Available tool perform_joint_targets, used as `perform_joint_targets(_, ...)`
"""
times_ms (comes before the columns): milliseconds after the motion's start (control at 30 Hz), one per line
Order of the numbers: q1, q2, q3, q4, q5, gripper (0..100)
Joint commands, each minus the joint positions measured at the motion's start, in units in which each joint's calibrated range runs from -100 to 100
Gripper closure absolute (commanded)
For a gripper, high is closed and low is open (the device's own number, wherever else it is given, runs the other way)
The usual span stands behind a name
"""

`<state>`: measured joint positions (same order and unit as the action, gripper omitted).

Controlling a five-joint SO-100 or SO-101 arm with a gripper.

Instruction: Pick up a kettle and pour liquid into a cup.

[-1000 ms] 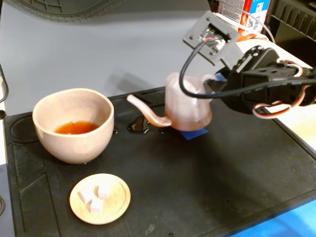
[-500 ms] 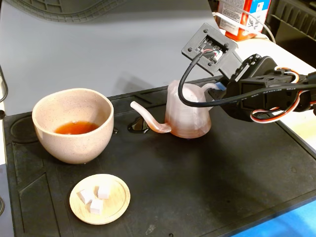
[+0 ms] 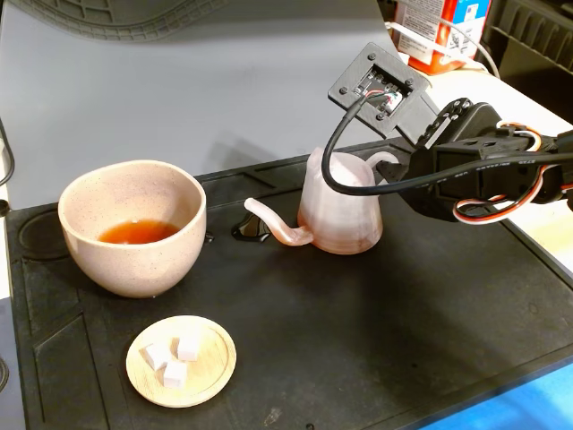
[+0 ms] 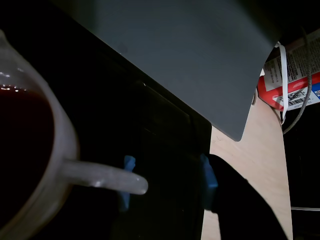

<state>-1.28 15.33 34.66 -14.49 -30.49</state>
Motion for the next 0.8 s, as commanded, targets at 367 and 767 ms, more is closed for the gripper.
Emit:
perform_joint_targets(367,-0.9,-1.2,1.8,-1.0,0.2,83)
perform_joint_targets(767,0.3,-16.2,18.8,-0.4,-0.2,84)
